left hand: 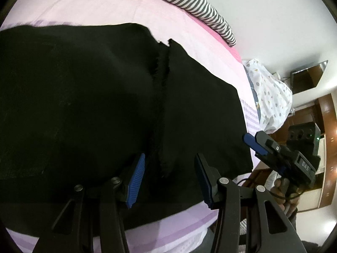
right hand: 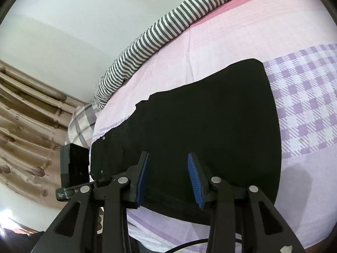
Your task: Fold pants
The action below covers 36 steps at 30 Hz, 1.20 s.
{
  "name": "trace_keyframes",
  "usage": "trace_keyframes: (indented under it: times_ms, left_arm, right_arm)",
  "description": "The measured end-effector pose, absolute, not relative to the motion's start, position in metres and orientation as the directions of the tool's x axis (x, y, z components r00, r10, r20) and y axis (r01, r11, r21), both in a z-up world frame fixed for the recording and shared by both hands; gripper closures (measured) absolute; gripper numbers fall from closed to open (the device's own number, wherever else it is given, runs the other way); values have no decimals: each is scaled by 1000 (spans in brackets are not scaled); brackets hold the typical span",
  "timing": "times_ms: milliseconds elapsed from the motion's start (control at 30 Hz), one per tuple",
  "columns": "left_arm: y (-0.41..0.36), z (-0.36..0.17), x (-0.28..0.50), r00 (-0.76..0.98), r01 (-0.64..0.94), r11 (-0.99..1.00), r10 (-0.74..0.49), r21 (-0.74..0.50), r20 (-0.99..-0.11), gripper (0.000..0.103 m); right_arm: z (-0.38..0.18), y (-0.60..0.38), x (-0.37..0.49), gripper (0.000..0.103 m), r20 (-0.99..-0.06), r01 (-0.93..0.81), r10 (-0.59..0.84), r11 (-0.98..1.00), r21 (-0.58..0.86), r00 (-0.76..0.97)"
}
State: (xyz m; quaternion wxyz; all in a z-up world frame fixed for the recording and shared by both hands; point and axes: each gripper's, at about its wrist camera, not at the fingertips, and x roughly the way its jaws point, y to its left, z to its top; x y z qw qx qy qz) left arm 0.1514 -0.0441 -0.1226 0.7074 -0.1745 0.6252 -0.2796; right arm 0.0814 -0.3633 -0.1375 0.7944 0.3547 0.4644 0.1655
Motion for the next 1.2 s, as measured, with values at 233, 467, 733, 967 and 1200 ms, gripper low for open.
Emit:
trace_keyframes:
  times_ms: [233, 467, 733, 967, 1200]
  left_arm:
    - [-59, -124, 150, 76, 220, 817, -558, -532, -826, 86]
    - [-59, -102, 135, 155, 250, 843, -520, -476, -840, 98]
    - [-44, -105, 129, 113, 214, 868, -478, -448, -871, 98]
    - [-48, -118, 125, 86, 219, 896, -413, -387, -907, 97]
    - [-50, -117, 124, 90, 243, 895, -404, -373, -910, 94]
  right_arm:
    - [-142, -378, 81, 64, -640, 142, 543, 691, 708, 544]
    - [-150, -388, 79, 62, -715, 232, 454, 734, 639, 532]
    - [-152, -383, 82, 63, -738, 232, 445, 755, 614, 506]
    - [-162, -369, 86, 63, -810, 232, 395, 819, 525, 434]
    - [-152, -372, 113, 63, -831, 209, 306, 874, 439, 465]
